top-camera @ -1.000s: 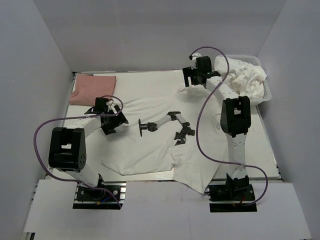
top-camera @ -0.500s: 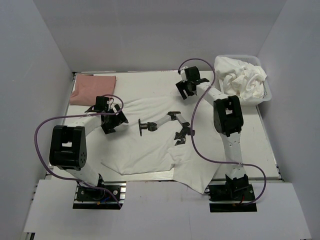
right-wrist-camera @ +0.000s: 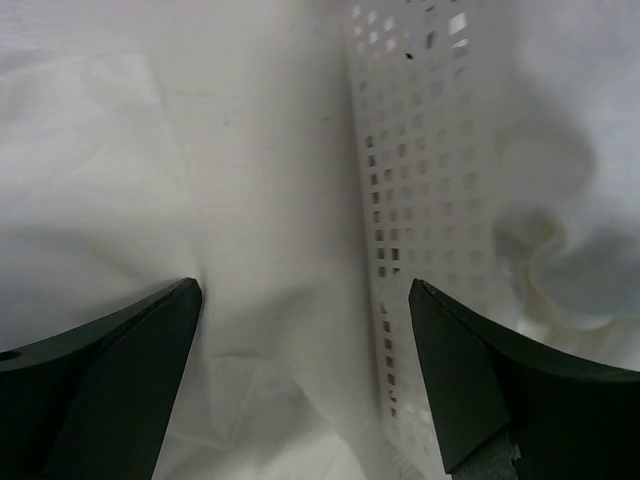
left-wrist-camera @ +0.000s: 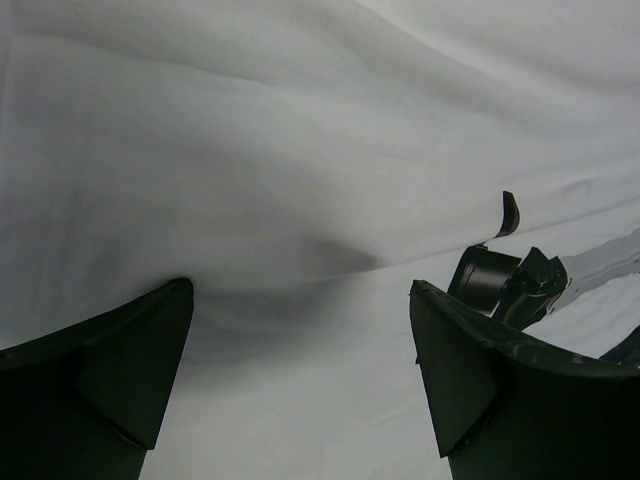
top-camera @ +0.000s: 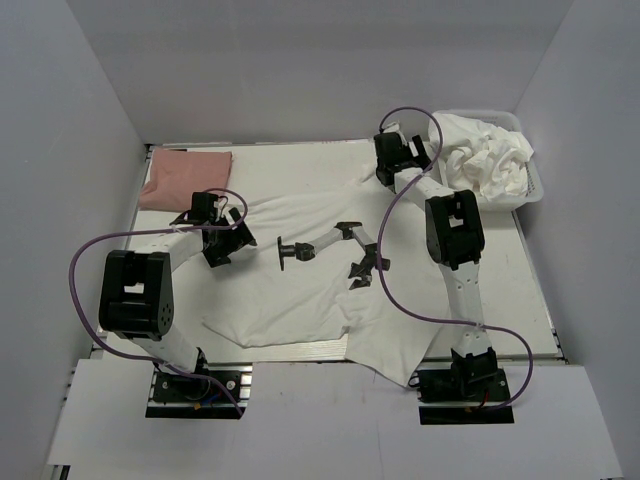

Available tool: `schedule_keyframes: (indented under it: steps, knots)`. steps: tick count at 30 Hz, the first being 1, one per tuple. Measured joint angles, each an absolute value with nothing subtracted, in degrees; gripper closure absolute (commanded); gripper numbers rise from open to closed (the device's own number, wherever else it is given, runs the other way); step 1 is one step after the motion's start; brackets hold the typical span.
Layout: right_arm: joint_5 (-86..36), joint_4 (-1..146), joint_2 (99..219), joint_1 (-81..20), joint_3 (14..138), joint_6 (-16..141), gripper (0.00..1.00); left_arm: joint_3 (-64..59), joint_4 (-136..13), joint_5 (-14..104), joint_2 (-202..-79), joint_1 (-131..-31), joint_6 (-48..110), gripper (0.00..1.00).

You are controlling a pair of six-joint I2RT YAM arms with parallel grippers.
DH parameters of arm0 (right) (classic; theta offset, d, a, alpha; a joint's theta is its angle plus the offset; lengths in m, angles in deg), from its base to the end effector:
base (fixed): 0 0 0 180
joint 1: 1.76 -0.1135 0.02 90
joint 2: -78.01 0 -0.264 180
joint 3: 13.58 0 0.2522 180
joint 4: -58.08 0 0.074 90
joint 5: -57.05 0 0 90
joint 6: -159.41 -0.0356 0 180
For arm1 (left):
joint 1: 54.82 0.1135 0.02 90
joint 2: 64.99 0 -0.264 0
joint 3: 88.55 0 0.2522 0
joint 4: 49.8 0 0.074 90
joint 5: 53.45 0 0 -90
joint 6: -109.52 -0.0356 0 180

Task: Fold and stack the t-shirts

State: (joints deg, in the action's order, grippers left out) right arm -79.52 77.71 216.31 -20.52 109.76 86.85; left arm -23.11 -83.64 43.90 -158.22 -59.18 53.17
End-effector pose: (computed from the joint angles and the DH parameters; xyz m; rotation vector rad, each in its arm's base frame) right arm 0.5214 0.1498 0.1681 -0.1944 2.0701 -0.8605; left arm 0.3087 -0.0281 0.1633 -0.6376 2.6124 -0.3846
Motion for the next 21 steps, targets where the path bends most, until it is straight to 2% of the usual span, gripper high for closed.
schedule_keyframes:
  steps: [6, 10, 13, 18, 21]
  knots:
    - [-84.5, 71.44, 216.83, -19.89, 109.76, 91.28, 0.1, -23.11, -83.64, 43.81, -158.24, -59.2, 53.17, 0.0]
    - [-83.45, 70.69, 217.03, -19.82, 109.89, 92.2, 0.1, -23.11, -83.64, 43.81, -158.24, -59.2, 53.17, 0.0]
    - [-77.31, 74.87, 217.03, -19.8, 111.09, 89.88, 0.1, -23.09, -83.66, 43.86, -158.24, -59.23, 52.97, 0.0]
    - [-59.43, 83.96, 215.57, -19.75, 112.84, 82.08, 0.1, -22.93, -83.64, 43.9, -158.42, -59.23, 52.89, 0.0]
    - [-54.06, 86.15, 214.93, -19.97, 113.35, 78.19, 0.1, -22.72, -83.62, 43.97, -158.57, -59.23, 52.8, 0.0]
